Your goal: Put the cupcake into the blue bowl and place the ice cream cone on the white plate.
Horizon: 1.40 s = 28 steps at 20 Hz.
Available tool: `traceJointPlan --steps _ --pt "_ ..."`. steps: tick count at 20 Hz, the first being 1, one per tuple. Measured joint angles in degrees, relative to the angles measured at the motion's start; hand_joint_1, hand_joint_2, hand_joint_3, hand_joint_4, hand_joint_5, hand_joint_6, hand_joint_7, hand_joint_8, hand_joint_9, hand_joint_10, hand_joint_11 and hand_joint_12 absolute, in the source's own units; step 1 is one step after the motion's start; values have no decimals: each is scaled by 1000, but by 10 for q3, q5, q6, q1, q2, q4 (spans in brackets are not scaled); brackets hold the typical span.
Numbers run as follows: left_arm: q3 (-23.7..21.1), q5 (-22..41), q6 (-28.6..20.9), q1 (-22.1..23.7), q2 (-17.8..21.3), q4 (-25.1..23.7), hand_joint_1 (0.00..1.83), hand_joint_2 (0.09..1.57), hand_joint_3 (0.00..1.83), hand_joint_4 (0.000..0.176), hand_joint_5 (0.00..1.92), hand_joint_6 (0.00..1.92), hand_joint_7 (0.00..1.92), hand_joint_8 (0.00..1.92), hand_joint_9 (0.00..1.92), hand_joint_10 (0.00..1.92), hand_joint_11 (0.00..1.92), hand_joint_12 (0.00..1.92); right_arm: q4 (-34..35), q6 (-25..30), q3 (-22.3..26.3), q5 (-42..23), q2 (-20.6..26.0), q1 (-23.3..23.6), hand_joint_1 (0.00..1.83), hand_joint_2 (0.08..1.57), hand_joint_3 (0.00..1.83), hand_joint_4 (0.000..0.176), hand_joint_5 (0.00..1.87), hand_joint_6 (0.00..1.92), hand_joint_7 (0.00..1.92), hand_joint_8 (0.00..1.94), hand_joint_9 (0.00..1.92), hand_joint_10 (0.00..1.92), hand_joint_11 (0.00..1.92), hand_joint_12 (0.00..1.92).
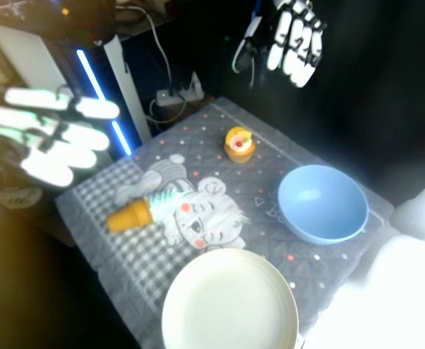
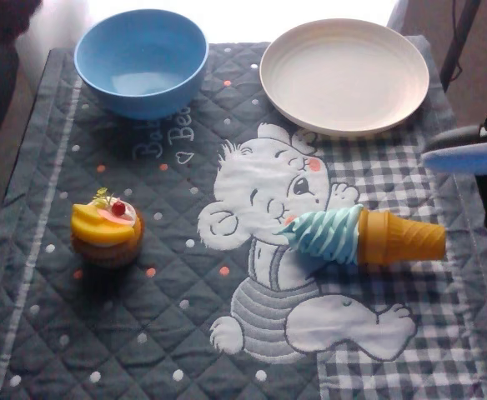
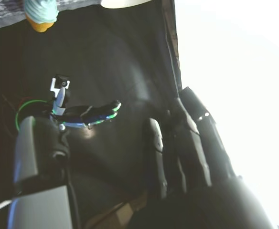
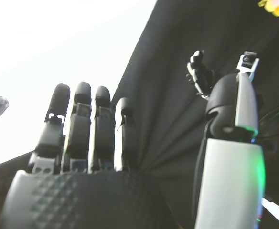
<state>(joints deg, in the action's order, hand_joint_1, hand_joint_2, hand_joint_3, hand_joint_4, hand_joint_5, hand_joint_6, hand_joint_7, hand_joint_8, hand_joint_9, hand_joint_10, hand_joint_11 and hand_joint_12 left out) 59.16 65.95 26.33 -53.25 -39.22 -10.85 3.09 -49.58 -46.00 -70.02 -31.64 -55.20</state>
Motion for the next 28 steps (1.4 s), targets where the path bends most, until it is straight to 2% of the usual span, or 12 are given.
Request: traceJointPlan --steps 5,6,7,8,9,10,12,13,14,21,23,28 --pt "11 -16 -15 10 -7 -21 663 788 12 31 120 5 202 0 277 2 355 85 -4 10 -1 6 0 0 616 752 0 83 65 0 236 0 229 1 0 880" --pt "12 -30 -20 17 -10 -25 702 806 17 19 118 3 181 0 265 0 354 81 -8 12 -1 9 0 0 619 731 0 72 57 0 242 1 255 6 0 904" --pt "16 -36 -26 19 -14 -32 705 819 18 15 113 1 172 0 269 2 367 82 -11 15 -2 16 0 0 612 710 0 77 61 0 249 0 286 5 1 951" --pt "21 -47 -37 24 -17 -44 715 825 16 19 113 0 193 8 281 7 374 82 -20 20 -6 27 -2 1 637 720 0 65 97 0 278 0 333 7 18 1060" --pt "28 -57 -50 30 -24 -57 725 836 16 1 99 0 225 18 290 9 358 74 -26 33 -13 45 -7 3 651 731 1 53 113 0 292 0 341 4 12 1138" --pt "35 -78 -64 38 -30 -74 749 826 4 0 100 0 277 11 328 10 356 66 -31 36 -20 73 -17 8 655 736 2 39 128 4 319 9 361 10 42 1171" --pt "42 -108 -86 56 -35 -103 817 808 0 0 120 6 306 11 337 6 328 49 -47 39 -24 115 -22 11 667 721 0 40 150 2 354 5 396 10 76 1143" --pt "47 -127 -98 67 -38 -126 815 818 0 8 104 1 290 3 319 0 309 39 -60 42 -26 137 -23 12 695 719 0 22 159 4 368 9 411 14 73 1139" --pt "50 -144 -113 77 -43 -144 832 818 0 0 109 3 289 2 319 2 311 38 -70 47 -26 158 -23 15 734 725 0 0 171 2 390 5 429 11 50 1156" --pt "76 -226 -209 124 -84 -279 765 784 0 0 226 11 404 13 423 18 344 65 -107 104 -56 224 -61 20 718 698 2 0 237 0 445 0 471 6 153 1052" --pt "82 -245 -234 133 -92 -315 792 788 0 0 220 4 401 3 421 11 222 520 -122 114 -63 248 -74 29 691 686 0 0 250 4 464 7 488 11 183 1055" --pt "91 -273 -281 153 -111 -386 821 759 0 0 338 8 490 3 521 4 177 776 -141 121 -79 290 -100 35 694 631 1 0 276 0 448 0 454 0 242 909"
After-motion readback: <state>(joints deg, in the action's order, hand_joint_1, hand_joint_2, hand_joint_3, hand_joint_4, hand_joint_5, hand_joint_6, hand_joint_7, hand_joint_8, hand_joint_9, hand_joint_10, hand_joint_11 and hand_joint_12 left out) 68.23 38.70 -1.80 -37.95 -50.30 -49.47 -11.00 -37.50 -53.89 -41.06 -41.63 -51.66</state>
